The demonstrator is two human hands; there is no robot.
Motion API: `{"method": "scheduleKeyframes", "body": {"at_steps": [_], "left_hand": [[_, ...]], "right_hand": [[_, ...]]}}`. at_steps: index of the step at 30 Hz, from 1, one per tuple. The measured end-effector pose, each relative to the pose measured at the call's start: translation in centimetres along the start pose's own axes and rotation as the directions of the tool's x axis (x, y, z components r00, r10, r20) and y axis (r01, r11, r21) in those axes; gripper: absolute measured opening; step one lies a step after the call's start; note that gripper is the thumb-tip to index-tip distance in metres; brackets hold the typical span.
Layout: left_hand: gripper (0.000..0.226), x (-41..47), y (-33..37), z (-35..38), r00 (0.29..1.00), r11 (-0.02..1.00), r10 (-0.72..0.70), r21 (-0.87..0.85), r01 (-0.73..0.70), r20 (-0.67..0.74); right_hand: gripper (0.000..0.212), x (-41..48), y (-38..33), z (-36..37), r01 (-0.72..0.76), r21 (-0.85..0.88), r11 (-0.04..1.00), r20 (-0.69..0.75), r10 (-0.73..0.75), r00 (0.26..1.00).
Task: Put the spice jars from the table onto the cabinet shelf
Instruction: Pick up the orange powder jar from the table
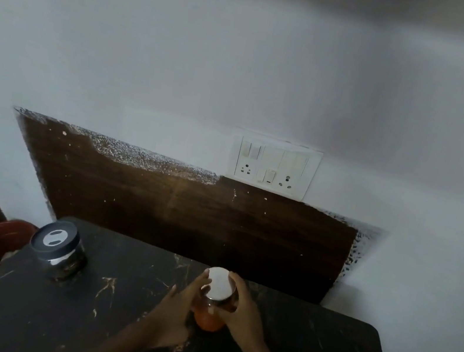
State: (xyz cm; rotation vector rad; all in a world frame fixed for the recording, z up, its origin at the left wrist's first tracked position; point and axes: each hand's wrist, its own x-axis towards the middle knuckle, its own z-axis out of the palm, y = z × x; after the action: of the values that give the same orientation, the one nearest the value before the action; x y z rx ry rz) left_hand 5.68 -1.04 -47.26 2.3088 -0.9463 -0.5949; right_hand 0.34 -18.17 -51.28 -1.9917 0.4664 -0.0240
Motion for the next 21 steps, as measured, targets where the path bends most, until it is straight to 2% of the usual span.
{"method": "scheduleKeyframes", "body": {"at_steps": [2, 5, 7, 9, 13, 15, 21], "left_hand": [[0.096, -2.0, 0.9, 0.2, 0.999, 0.997, 0.017, -0.073, -0.015, 0.027], [0.091, -5.7, 2.9, 0.4, 0.998, 0.956, 0.052, -0.288, -0.058, -0.03], [0.094, -8.4, 4.0, 0.6, 0.995, 0.937, 0.074, -0.338, -0.091, -0.062], [0.103, -11.1, 4.9, 1.0, 0.991, 0.943, 0.134, -0.304, -0.136, -0.028], [0.124, -15.0, 6.1, 1.3, 0.962, 0.964, 0.259, -0.079, -0.253, 0.083], [0.129, -16.8, 6.8, 1.2, 0.944, 0.949, 0.314, -0.013, -0.314, 0.101], [0.13, -20.3, 8.3, 2.0, 0.914, 0.909, 0.402, -0.137, -0.393, 0.05]], "right_hand": [[0.087, -1.9, 0.1, -0.9, -0.028, 0.029, 0.999, 0.037, 0.027, 0.999], [0.085, -6.1, -0.3, -2.7, -0.087, 0.176, 0.98, 0.086, 0.073, 0.994], [0.084, -9.2, -1.0, -4.3, -0.095, 0.25, 0.964, 0.105, 0.071, 0.992], [0.081, -12.1, -1.9, -5.8, -0.1, 0.27, 0.958, 0.143, 0.063, 0.988], [0.061, -17.1, -4.0, -8.3, -0.115, 0.28, 0.953, 0.301, 0.026, 0.953], [0.058, -19.2, -4.8, -9.0, -0.122, 0.292, 0.948, 0.368, 0.007, 0.93], [0.056, -23.1, -5.7, -8.7, -0.152, 0.354, 0.923, 0.439, -0.021, 0.898]]}}
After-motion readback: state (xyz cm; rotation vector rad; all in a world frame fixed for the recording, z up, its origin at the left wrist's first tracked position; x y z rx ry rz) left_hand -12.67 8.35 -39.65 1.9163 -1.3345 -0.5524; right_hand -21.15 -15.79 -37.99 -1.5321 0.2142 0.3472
